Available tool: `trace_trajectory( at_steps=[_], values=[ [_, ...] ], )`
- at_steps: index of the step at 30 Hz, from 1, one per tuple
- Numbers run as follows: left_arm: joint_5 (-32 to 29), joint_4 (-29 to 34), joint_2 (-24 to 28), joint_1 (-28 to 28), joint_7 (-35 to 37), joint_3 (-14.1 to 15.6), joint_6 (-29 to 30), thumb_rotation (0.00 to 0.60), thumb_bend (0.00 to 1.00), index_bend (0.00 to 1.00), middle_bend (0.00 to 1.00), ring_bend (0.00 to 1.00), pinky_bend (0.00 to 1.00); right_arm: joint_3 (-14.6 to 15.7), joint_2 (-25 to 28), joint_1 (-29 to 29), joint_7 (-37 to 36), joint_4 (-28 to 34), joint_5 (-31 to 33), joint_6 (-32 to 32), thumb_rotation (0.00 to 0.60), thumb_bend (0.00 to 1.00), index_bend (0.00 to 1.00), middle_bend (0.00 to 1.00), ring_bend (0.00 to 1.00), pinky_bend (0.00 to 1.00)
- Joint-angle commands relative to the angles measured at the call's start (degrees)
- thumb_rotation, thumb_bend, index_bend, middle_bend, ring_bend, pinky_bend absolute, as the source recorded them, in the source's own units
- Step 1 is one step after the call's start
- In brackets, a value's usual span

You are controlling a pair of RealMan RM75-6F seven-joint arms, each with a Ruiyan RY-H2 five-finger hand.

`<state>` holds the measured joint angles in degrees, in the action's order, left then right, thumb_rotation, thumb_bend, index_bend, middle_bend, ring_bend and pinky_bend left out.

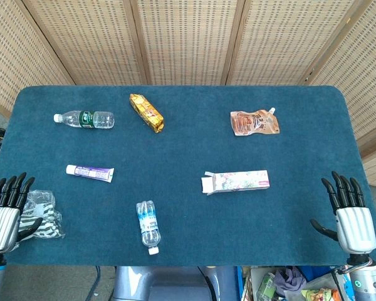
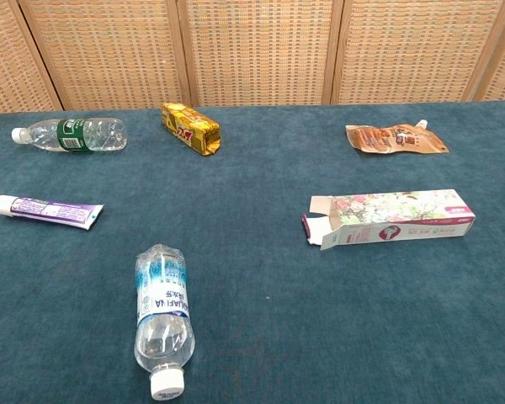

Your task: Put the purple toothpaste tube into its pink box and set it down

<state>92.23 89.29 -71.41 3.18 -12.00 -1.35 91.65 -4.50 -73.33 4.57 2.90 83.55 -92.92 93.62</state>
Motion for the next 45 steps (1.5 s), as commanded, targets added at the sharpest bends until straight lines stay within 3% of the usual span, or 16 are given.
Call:
trace_trajectory(
  at_steps=[1, 10, 17, 20, 24, 31, 37, 45],
  values=[
    [0.1, 0.1, 0.0, 0.0, 0.0, 0.0, -0.1, 0.600, 0.22, 0.00, 0.00, 0.00, 0.00, 0.0, 0.0, 0.0, 0.0, -0.1, 0.0, -0.1, 0.600, 0.00, 0.08, 0.00, 0.00, 0.00],
    [0.2, 1.2, 1.3, 1.0, 1.0, -1.3, 0.1, 0.600, 0.23, 0.00, 0.00, 0.00, 0.00, 0.1, -0.2, 0.2, 0.3, -0.2, 0.3, -0.7, 0.600, 0.00, 0.08, 0.00, 0.00, 0.00],
    [-3.0, 1.3, 4.5, 4.1, 1.2, -4.6, -3.7, 0.600, 0.23, 0.00, 0.00, 0.00, 0.06, 0.1, -0.6, 0.3, 0.7, -0.5, 0.5, -1.1, 0.600, 0.00, 0.08, 0.00, 0.00, 0.00],
    [-5.0, 0.8, 5.7, 5.8, 1.4, -5.8, -6.7, 0.600, 0.23, 0.01, 0.00, 0.00, 0.09, 0.1, -0.7, 0.4, 0.8, -0.5, 0.5, -1.2, 0.600, 0.00, 0.08, 0.00, 0.00, 0.00],
    [-7.8, -0.1, 7.9, 8.7, 1.2, -7.3, -12.0, 0.600, 0.23, 0.09, 0.08, 0.04, 0.19, 0.2, -0.7, 0.4, 0.9, -0.5, 0.5, -1.2, 0.600, 0.00, 0.08, 0.00, 0.00, 0.00],
    [-11.6, -2.3, 9.6, 12.8, 2.0, -8.9, -19.3, 0.600, 0.23, 0.16, 0.13, 0.08, 0.21, 0.4, -0.8, 0.5, 1.4, -0.4, 0.5, -1.8, 0.600, 0.00, 0.08, 0.00, 0.00, 0.00],
    [-16.0, -6.9, 8.6, 18.0, 1.2, -9.4, -29.1, 0.600, 0.23, 0.27, 0.21, 0.15, 0.27, 0.4, -1.0, 0.7, 1.9, -0.4, 0.6, -2.2, 0.600, 0.00, 0.08, 0.00, 0.00, 0.00],
    [-21.5, -12.3, 5.4, 22.8, -2.8, -9.5, -37.1, 0.600, 0.23, 0.34, 0.27, 0.20, 0.30, 0.5, -1.3, 0.8, 2.3, -0.7, 0.9, -2.7, 0.600, 0.01, 0.08, 0.00, 0.00, 0.00]
  ],
)
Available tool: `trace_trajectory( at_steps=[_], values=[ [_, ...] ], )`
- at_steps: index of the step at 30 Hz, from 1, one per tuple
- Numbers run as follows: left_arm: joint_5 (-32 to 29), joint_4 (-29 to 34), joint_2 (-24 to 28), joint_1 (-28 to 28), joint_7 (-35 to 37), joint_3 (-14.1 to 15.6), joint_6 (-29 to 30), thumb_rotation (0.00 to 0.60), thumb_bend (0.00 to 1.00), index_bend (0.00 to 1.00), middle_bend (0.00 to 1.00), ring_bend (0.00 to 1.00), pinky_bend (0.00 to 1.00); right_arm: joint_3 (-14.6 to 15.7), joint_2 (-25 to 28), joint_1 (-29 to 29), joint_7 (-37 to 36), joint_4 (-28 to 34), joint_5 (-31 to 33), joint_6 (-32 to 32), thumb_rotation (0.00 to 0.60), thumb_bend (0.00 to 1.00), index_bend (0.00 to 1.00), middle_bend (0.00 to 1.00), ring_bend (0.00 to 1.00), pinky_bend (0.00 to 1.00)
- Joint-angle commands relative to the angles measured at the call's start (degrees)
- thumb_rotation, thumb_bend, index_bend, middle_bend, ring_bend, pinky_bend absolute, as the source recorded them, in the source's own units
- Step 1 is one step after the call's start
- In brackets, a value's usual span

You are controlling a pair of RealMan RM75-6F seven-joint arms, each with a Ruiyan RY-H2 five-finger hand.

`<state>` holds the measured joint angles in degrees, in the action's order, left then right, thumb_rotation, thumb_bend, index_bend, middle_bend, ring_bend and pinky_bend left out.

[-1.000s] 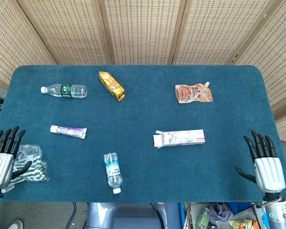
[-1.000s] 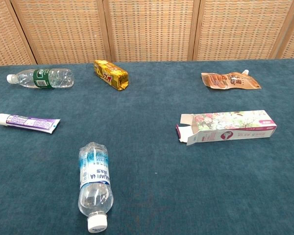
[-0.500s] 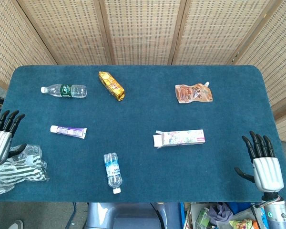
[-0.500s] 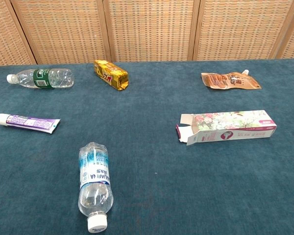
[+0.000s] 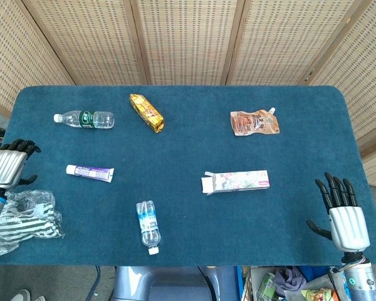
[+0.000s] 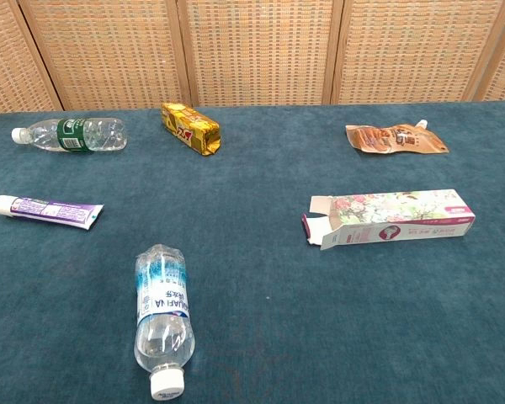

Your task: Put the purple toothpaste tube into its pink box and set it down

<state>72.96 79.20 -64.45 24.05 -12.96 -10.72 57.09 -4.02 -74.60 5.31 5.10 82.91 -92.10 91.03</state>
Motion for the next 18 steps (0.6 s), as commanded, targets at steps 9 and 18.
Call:
trace_trajectory(
  at_steps=[9, 18],
  values=[
    [-9.2, -8.2, -7.4, 7.4, -7.8, -0.3, -9.2, 0.600, 0.23, 0.36, 0.29, 0.21, 0.32, -0.1, -0.2, 0.1, -0.1, -0.4, 1.0, -0.9, 0.600, 0.00, 0.08, 0.00, 0.00, 0.00],
    [-13.0, -9.3, -10.4, 10.4, -12.3, 0.7, -11.3, 0.600, 0.23, 0.37, 0.29, 0.22, 0.32, -0.2, -0.3, 0.3, -0.1, -0.7, 1.4, -1.3, 0.600, 0.00, 0.08, 0.00, 0.00, 0.00]
  ],
)
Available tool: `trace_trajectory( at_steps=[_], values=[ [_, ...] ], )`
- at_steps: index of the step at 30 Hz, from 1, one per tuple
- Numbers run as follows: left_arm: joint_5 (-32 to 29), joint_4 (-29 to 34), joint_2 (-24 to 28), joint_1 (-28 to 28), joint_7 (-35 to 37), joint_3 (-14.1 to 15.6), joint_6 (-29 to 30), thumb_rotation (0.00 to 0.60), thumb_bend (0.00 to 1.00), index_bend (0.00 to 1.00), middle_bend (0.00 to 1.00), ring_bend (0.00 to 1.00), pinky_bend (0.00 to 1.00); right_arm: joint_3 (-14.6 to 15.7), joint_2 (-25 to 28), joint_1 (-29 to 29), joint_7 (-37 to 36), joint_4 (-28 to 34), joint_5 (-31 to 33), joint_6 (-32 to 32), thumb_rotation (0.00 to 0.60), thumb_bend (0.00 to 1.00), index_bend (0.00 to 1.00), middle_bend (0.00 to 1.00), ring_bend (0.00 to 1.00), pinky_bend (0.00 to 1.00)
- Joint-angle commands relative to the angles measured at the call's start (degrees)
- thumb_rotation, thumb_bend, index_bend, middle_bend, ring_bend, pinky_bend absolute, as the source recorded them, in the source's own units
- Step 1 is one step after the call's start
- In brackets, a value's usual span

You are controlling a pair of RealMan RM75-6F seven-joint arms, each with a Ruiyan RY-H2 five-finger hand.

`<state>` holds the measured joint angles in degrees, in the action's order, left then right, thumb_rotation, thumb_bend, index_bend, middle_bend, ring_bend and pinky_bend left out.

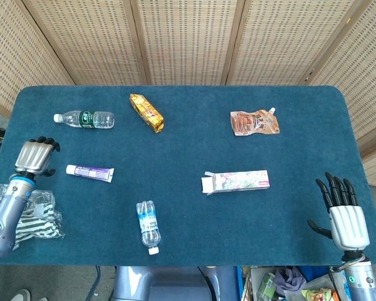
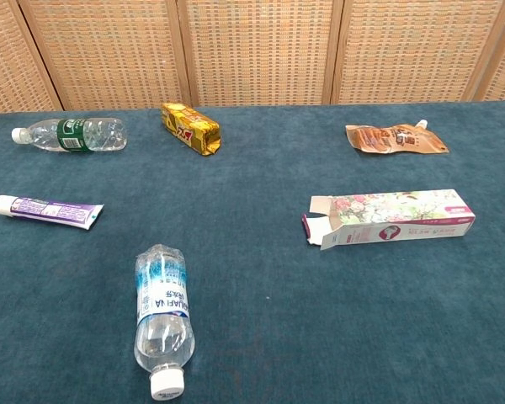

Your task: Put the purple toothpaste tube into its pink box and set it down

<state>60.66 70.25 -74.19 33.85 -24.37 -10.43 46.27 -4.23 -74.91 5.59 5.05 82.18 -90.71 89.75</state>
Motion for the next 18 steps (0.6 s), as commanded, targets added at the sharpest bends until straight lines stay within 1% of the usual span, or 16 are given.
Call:
trace_trajectory(
  at_steps=[1, 8, 18],
  values=[
    [-0.9, -0.6, -1.0, 0.8, -1.4, 0.7, -0.6, 0.600, 0.23, 0.37, 0.29, 0.22, 0.32, 0.0, 0.0, 0.0, -0.1, 0.0, 0.1, 0.0, 0.600, 0.00, 0.08, 0.00, 0.00, 0.00],
    [-2.6, -2.4, -3.0, 2.1, -3.5, 2.2, -1.6, 0.600, 0.23, 0.38, 0.30, 0.22, 0.32, -0.2, 0.2, -0.1, -0.5, -0.1, 0.5, 0.0, 0.600, 0.00, 0.08, 0.00, 0.00, 0.00],
    [-5.1, -4.6, -5.6, 4.1, -4.6, 3.2, -3.5, 0.600, 0.23, 0.38, 0.30, 0.22, 0.32, -0.2, 0.1, 0.0, -0.3, -0.2, 0.8, -0.3, 0.600, 0.00, 0.08, 0.00, 0.00, 0.00]
  ],
)
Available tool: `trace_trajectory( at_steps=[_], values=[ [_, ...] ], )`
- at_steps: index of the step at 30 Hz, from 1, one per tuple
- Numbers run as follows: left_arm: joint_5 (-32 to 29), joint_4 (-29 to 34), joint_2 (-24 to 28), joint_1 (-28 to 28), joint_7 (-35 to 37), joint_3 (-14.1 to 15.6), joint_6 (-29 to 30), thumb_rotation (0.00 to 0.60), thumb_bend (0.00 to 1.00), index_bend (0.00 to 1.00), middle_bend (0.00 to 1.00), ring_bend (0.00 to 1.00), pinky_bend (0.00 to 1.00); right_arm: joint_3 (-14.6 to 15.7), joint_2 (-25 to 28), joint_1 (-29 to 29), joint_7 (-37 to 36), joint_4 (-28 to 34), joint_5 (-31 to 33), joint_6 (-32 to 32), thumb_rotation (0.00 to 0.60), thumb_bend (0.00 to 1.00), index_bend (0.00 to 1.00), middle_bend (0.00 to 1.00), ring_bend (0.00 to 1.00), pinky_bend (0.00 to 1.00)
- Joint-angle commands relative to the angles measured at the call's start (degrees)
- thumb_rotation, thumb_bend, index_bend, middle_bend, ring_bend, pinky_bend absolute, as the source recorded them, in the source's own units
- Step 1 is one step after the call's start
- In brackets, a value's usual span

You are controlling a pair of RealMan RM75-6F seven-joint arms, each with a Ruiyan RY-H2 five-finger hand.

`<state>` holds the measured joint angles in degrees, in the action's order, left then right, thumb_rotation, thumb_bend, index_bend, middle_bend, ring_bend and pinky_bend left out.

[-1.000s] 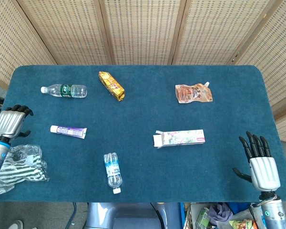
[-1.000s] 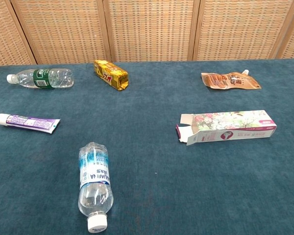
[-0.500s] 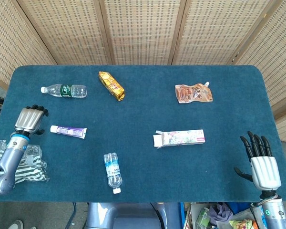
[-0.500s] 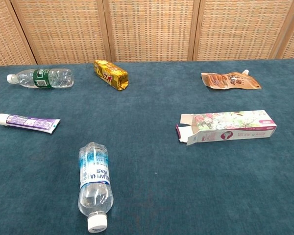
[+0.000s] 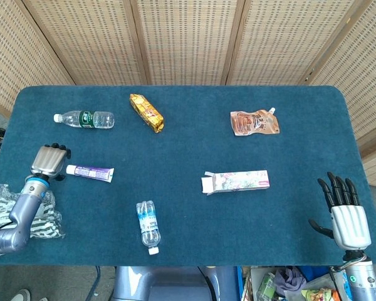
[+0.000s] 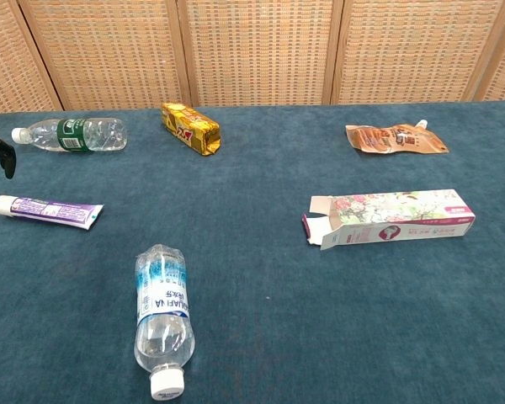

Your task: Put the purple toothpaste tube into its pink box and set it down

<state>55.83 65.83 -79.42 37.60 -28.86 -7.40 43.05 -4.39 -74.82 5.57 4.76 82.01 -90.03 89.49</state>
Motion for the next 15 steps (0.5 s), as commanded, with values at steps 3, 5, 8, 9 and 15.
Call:
trace_trajectory(
  at_steps=[3, 5, 8, 9, 15],
  values=[
    [-0.6, -0.6, -1.0, 1.0, -0.6, 0.6, -0.7, 0.600, 0.23, 0.38, 0.30, 0.22, 0.32, -0.1, -0.1, 0.0, 0.0, -0.2, 0.3, -0.1, 0.600, 0.00, 0.08, 0.00, 0.00, 0.00],
    [-0.9, -1.0, -1.4, 1.3, -0.8, 0.6, -0.8, 0.600, 0.23, 0.38, 0.30, 0.22, 0.32, -0.1, -0.1, 0.0, 0.0, -0.2, 0.4, -0.2, 0.600, 0.01, 0.08, 0.00, 0.00, 0.00],
    [-1.4, -1.7, -2.2, 1.8, -1.2, 0.9, -1.3, 0.600, 0.23, 0.38, 0.30, 0.22, 0.32, -0.1, -0.1, 0.0, 0.0, -0.4, 0.6, -0.4, 0.600, 0.00, 0.08, 0.00, 0.00, 0.00],
    [-1.6, -2.0, -2.4, 1.9, -1.3, 1.0, -1.4, 0.600, 0.23, 0.38, 0.30, 0.22, 0.32, -0.1, -0.1, 0.0, 0.0, -0.4, 0.7, -0.5, 0.600, 0.00, 0.08, 0.00, 0.00, 0.00],
    [-2.7, -3.9, -4.1, 2.8, -2.0, 1.7, -2.4, 0.600, 0.23, 0.38, 0.30, 0.22, 0.32, -0.2, -0.3, 0.1, 0.1, -0.6, 1.0, -0.7, 0.600, 0.00, 0.08, 0.00, 0.00, 0.00]
  ],
)
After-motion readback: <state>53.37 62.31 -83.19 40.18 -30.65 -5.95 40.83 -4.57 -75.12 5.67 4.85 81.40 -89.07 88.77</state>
